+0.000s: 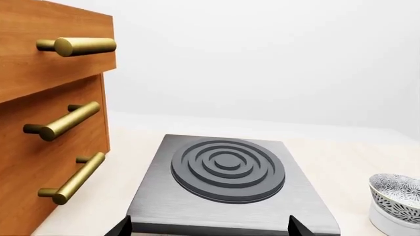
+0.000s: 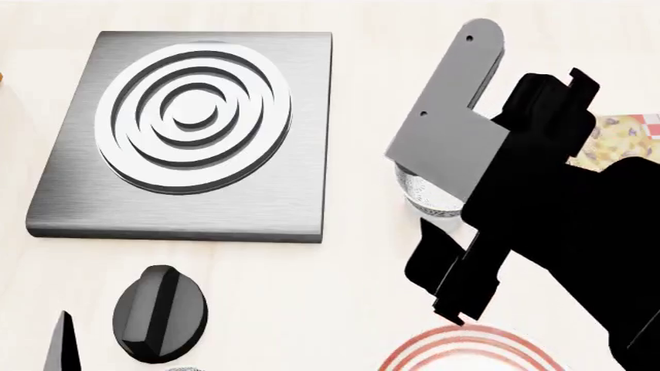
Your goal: Pick the akita bowl on the ramekin and place it on the plate.
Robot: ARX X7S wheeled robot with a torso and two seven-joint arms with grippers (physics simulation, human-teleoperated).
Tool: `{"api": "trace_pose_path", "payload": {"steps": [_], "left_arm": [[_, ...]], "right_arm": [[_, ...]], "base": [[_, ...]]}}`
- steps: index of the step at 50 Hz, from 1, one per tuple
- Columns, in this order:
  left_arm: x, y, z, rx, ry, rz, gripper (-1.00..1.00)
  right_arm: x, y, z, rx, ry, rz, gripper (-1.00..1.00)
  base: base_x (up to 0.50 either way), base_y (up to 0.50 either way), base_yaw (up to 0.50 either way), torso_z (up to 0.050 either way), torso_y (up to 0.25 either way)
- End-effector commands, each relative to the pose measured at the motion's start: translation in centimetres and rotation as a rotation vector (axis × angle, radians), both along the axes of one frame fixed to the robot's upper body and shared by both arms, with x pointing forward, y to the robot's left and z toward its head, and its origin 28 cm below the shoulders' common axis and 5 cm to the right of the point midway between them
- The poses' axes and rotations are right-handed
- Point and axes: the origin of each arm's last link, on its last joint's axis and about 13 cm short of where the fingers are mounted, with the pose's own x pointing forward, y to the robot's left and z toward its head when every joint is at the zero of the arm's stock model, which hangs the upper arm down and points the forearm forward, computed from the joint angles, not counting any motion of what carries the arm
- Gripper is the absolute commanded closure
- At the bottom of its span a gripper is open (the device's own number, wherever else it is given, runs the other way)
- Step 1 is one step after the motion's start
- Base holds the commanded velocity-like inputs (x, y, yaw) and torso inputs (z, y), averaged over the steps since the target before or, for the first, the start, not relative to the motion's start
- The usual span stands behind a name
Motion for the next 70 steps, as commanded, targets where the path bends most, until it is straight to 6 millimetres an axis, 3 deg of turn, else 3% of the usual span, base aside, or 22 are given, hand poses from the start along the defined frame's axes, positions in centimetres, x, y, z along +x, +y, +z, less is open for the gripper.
{"api": "trace_pose_path", "payload": {"steps": [1,21,31,52,70], "left_arm": [[0.1,0.1,0.0,-0.006,0.001,-0.001,-1.00],[0.1,0.1,0.0,-0.015,0.001,0.000,-1.00],[0.0,0.1,0.0,-0.014,0.002,0.000,-1.00],[0.1,0.1,0.0,-0.011,0.006,0.000,-1.00],[0.2,0.1,-0.1,-0.012,0.011,0.001,-1.00]], "right_arm": [[2.0,0.3,-0.3,-0.056,0.047,-0.018,-1.00],[4.4,0.5,-0.1,-0.041,0.111,-0.078,-1.00],[5.1,1.4,-1.9,-0.041,0.249,-0.060,-1.00],[6.9,1.9,-2.7,-0.033,0.154,-0.043,-1.00],[8.4,2.9,-4.8,0.007,0.153,-0.020,-1.00]], "base": [[0.00,0.00,0.00,0.000,0.000],[0.00,0.00,0.00,0.000,0.000],[0.00,0.00,0.00,0.000,0.000],[0.00,0.00,0.00,0.000,0.000],[0.00,0.00,0.00,0.000,0.000]]}}
